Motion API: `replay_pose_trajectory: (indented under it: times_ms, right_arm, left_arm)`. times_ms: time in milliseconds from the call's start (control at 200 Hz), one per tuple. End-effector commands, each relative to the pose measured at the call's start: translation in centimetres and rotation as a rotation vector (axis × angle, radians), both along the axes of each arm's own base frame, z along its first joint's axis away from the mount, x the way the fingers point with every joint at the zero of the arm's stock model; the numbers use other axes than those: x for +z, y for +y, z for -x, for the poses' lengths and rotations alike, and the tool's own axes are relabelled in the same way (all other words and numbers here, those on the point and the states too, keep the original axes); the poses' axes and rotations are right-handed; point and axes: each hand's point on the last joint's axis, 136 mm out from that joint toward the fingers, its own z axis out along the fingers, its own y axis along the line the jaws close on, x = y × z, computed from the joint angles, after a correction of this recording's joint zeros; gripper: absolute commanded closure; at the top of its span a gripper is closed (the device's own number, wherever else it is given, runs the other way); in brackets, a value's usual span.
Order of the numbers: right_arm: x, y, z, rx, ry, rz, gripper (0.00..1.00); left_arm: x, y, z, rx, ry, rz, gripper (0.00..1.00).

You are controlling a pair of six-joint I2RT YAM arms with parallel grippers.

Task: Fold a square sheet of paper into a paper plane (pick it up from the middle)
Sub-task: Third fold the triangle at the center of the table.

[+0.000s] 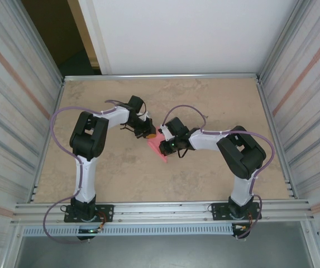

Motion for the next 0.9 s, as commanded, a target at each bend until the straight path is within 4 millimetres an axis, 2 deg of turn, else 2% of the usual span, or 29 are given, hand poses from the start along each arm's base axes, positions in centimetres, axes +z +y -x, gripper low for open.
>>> replay_pose_trajectory:
  times_ms: [0, 897]
  right_arm:
    - [-0.29, 0.04, 0.11, -0.012, 0.038, -0.004, 0.99]
    - [-1.22, -0.13, -0.31, -0.035, 0.066, 0.036, 0.99]
  left_arm:
    - [-2.36, 0.82, 0.88, -0.011, 0.045, -0.068, 0.89]
    - [-2.08, 0.67, 0.72, -0.012, 0.038, -0.062, 0.89]
